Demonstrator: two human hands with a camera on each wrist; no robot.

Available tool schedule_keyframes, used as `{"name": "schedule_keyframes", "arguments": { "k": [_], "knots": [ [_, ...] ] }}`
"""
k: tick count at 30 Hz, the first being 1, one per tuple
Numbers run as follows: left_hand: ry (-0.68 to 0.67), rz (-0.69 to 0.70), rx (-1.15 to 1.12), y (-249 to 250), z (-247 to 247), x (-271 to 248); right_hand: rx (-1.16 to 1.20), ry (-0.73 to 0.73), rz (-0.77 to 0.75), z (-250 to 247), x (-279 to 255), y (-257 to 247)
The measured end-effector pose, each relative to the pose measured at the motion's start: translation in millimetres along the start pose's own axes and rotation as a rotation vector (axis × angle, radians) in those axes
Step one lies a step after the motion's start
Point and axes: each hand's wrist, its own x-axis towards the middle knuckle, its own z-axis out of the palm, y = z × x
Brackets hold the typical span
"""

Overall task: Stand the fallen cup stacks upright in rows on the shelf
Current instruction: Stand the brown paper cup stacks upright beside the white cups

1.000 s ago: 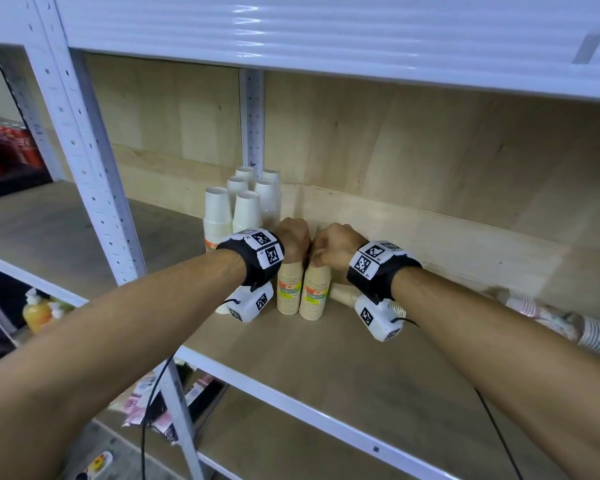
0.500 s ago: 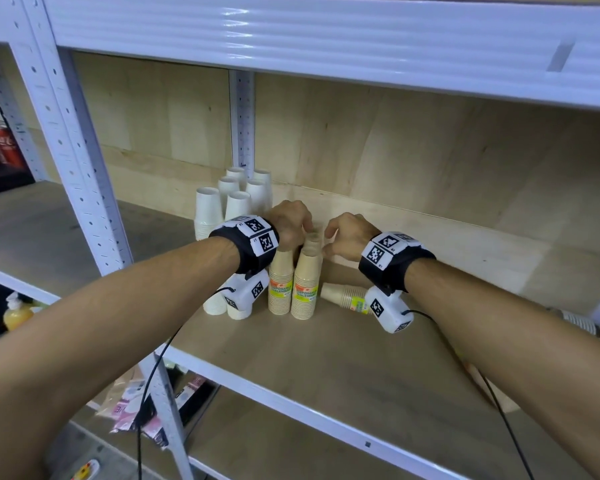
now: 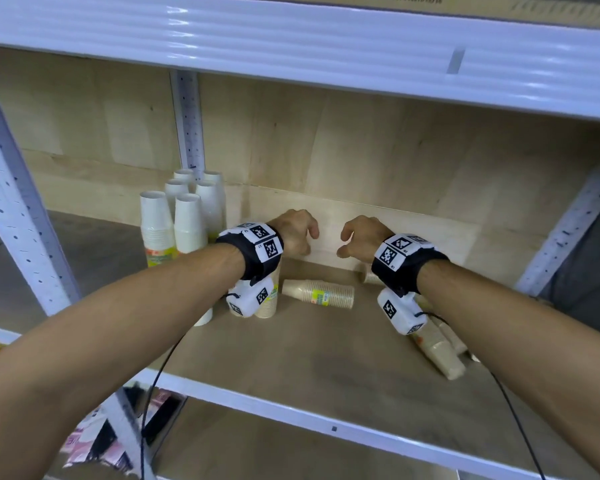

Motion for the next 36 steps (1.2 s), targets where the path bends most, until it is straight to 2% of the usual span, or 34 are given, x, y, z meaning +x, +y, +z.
{"name": "schedule_keyframes", "arguments": {
  "k": [10, 15, 18, 20, 25, 31, 36],
  "knots": [
    [-0.123, -0.003, 0.033, 9.1, 69.1, 13.8, -0.104, -0.078, 0.211, 10.4, -37.8, 64.2],
    [-0.207, -0.078, 0.046, -0.3, 111.6, 25.9, -0.108, -0.124, 0.268, 28.1, -55.2, 98.9],
    [-0.157, -0.111, 0.048, -6.3, 130.4, 31.4, -0.056, -0.122, 0.311, 42.1, -72.4, 119.4],
    [-0.104, -0.115, 0.039, -13.7, 138.3, 38.1, -0.01, -0.07, 0.317, 52.4, -80.9, 133.7],
    [-0.127, -0.1, 0.014, -24.4, 140.4, 48.6, -0.101, -0.157, 0.417, 66.6, -83.8, 151.4],
    [-0.128, -0.079, 0.004, -25.4, 147.6, 43.7, -0.151, -0.126, 0.4, 82.0, -83.8, 163.4],
    [-0.095, -0.054, 0.025, -26.2, 152.7, 44.5, -0.188, -0.178, 0.434, 89.2, -81.1, 166.6]
  ]
}}
